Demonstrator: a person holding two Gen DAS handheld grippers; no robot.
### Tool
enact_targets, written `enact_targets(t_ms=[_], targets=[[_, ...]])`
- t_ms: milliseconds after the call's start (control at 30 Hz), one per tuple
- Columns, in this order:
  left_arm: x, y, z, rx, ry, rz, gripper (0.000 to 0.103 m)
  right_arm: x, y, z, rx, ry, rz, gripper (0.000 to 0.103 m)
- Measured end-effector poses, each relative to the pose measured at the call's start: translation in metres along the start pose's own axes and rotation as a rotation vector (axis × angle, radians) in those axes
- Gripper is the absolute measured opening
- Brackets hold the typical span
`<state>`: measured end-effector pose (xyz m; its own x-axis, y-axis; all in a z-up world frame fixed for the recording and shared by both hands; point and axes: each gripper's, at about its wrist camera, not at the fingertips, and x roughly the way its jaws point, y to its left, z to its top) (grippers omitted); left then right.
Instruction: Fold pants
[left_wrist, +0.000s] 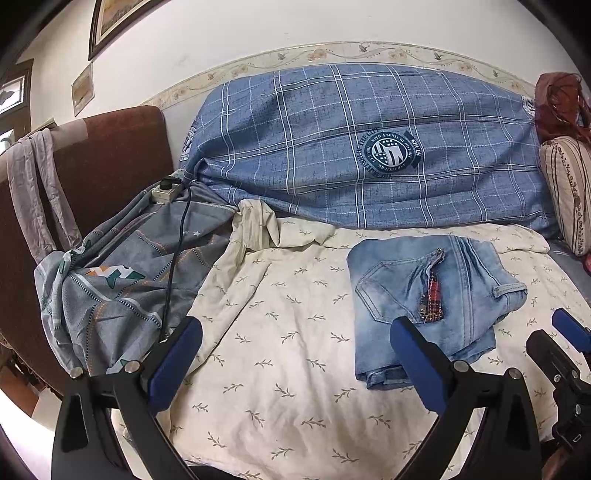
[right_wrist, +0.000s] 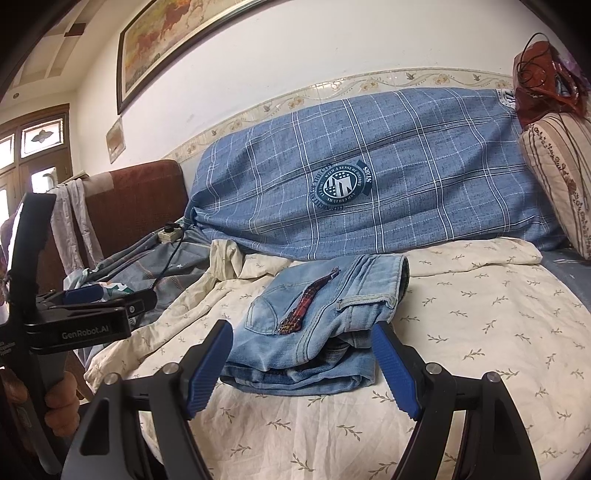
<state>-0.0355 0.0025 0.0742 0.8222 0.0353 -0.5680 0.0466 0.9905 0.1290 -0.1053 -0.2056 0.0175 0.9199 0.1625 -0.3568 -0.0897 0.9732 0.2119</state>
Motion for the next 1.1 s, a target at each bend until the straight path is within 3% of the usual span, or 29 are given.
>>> enact_targets(t_ms=[1100], targets=[[0.012, -0.001, -0.011, -0.015, 0.008, -0.038, 0.101, 0.0, 0.004, 0.0, -0.023, -0.002, -0.003, 0.08]])
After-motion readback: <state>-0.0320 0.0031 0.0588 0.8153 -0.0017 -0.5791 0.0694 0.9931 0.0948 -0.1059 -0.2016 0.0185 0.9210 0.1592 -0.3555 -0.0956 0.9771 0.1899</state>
